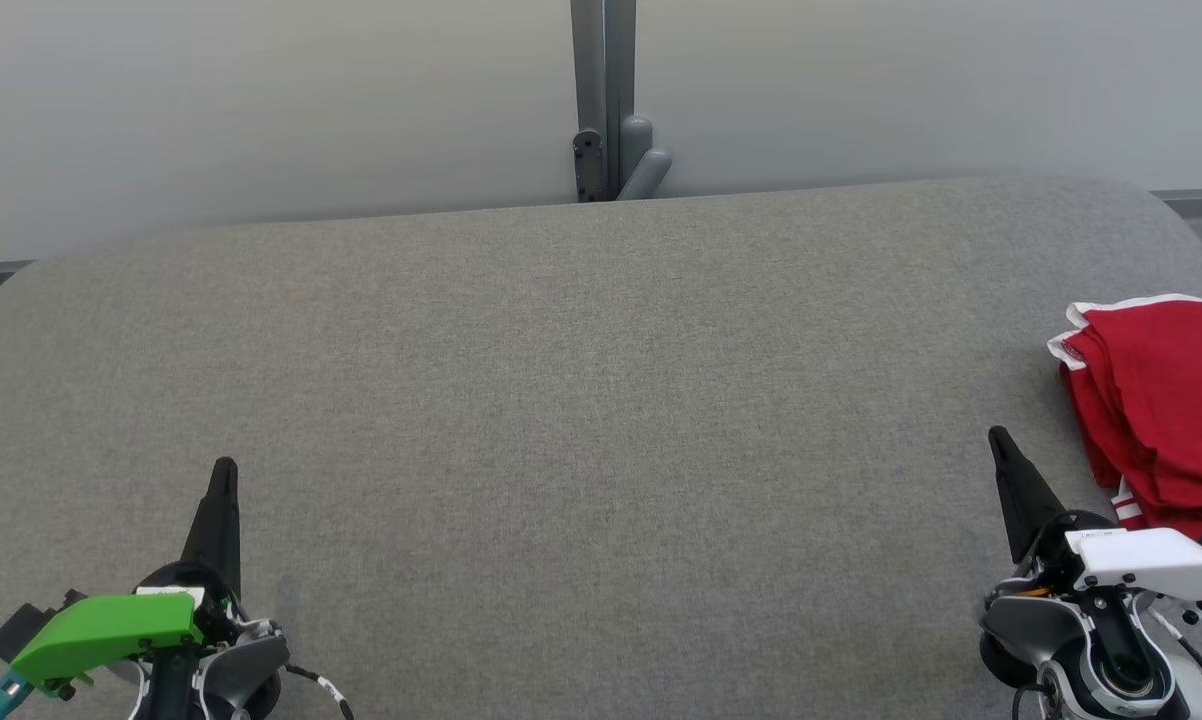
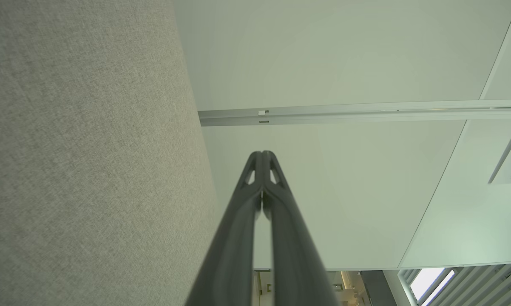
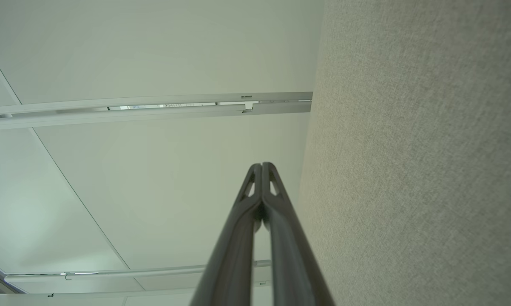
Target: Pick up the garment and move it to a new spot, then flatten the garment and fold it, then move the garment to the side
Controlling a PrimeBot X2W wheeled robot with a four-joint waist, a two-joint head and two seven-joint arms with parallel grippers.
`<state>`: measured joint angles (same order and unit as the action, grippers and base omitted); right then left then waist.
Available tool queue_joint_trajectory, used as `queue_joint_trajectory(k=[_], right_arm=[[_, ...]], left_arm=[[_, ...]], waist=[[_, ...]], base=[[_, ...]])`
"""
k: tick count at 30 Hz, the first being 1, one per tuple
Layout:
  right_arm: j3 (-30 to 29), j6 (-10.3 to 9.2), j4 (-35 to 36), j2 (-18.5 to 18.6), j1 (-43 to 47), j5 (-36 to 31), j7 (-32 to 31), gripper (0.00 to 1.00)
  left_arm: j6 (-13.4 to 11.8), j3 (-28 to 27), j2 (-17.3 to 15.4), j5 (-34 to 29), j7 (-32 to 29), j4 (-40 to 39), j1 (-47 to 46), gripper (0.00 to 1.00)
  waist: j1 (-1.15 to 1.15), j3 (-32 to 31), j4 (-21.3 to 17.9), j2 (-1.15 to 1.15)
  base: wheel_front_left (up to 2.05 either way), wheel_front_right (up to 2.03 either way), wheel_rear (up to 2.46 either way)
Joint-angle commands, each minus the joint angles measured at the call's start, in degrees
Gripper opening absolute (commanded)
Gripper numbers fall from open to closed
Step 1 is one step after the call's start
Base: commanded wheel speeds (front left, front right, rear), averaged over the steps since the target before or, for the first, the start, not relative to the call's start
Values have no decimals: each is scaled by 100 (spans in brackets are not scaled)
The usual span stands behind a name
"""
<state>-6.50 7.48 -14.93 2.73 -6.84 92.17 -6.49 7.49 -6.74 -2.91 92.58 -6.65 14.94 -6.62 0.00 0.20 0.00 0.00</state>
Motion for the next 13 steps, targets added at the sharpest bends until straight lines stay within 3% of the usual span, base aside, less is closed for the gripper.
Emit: queue_joint_trajectory(k=[1,13], right_arm=[[8,2,20,29,-50,32,-11,0],[8,2,20,29,-50,32,-11,0]], left_arm=[[0,-8,-5,-54,-19,-16,-97,0],[0,-9,-5,-54,-20,-16,-97,0]], waist=[[0,0,0,0],[0,0,0,0]], base=[[0,0,0],[0,0,0]])
